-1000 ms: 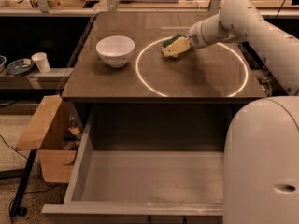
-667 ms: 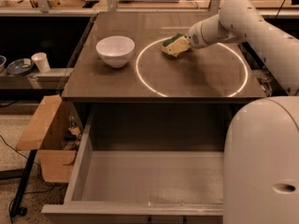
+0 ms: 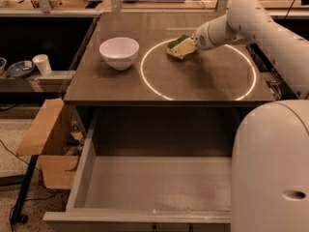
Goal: Place sponge into top drawer
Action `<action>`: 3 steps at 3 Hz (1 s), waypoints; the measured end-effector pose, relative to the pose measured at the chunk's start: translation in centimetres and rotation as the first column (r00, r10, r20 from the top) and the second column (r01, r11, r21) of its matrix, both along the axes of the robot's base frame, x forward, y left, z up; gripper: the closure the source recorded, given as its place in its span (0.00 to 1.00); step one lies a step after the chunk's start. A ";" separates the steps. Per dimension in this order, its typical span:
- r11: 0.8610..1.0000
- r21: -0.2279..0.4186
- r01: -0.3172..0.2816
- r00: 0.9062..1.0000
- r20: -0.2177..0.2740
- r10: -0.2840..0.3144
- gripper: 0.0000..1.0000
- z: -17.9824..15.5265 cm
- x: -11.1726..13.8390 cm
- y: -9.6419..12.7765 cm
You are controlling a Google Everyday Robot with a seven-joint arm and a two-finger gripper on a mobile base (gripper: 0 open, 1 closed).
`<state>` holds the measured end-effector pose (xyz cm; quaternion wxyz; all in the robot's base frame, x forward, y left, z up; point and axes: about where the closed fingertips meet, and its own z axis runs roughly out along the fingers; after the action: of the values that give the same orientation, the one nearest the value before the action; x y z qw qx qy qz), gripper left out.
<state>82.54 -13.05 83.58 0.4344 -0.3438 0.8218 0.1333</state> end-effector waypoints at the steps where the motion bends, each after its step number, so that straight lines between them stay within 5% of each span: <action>1: 1.000 0.000 0.000 1.000 0.000 0.000 1.00 0.0 0.0 0.0; 3: 1.000 -0.002 0.006 1.000 0.015 -0.006 1.00 0.8 0.0 -0.7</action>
Offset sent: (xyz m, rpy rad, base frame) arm 0.0000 0.0000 0.0000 0.0000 0.0000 0.0000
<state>82.49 -13.71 84.40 0.4407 -0.3428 0.8196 0.1285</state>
